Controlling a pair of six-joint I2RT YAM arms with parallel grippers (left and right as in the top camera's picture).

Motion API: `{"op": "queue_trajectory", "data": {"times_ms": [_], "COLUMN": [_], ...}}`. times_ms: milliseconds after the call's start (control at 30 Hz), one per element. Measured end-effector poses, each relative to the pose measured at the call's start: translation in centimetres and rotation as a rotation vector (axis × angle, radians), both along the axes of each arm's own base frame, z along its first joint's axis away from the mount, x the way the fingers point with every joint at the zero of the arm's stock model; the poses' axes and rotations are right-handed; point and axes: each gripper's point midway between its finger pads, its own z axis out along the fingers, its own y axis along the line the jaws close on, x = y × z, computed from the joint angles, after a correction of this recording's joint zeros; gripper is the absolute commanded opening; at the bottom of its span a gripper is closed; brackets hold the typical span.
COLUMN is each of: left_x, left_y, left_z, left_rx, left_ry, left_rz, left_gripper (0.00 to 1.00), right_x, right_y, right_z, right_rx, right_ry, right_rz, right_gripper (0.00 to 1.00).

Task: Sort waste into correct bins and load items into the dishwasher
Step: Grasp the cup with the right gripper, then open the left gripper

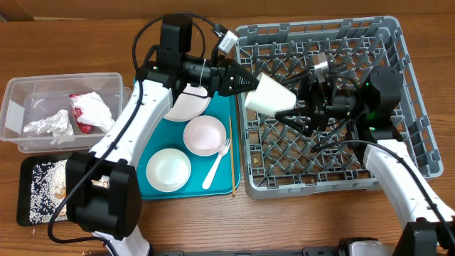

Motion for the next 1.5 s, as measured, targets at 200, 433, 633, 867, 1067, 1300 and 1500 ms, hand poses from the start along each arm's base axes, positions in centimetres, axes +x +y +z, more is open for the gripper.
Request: {"op": "queue_trajectory", "data": {"times_ms": [200, 433, 633, 867, 1067, 1300, 1500], "left_x": [0.0, 0.1, -0.2, -0.4, -0.4, -0.2, 1.1], "left_y": [-0.1, -0.1, -1.1, -1.3, -1.3, -1.0, 0.5], "left_z": [0.0, -0.1, -0.4, -0.3, -0.2, -0.1, -0.2], "left_rx": [0.000, 0.004, 0.022, 0.018, 0.015, 0.011, 0.016], "left_ry": [0.000, -0.001, -0.014, -0.019, -0.018, -0.020, -0.018], "left_rz": [-0.001, 0.005, 0.009, 0.000, -0.004, 0.000, 0.049], "left_gripper": [0.04, 0.04, 0.04, 0.04, 0.04, 0.11, 0.11], "right_x": [0.0, 0.0, -0.1, -0.3, -0.2, 0.1, 0.8], "right_y": [0.0, 0.0, 0.2, 0.8, 0.8, 0.6, -0.3], "right_z": [0.0, 0.0, 0.0, 0.0, 0.0, 0.2, 0.3], "right_rx": [0.000, 0.000, 0.000, 0.000, 0.000, 0.002, 0.002], "right_ry": [-0.005, -0.004, -0.005, -0.004, -0.003, -0.026, -0.032], "right_rz": [0.000, 0.000, 0.007, 0.018, 0.013, -0.003, -0.043], "right_gripper": [0.92, 0.92, 0.92, 0.78, 0.70, 0.61, 0.61]}}
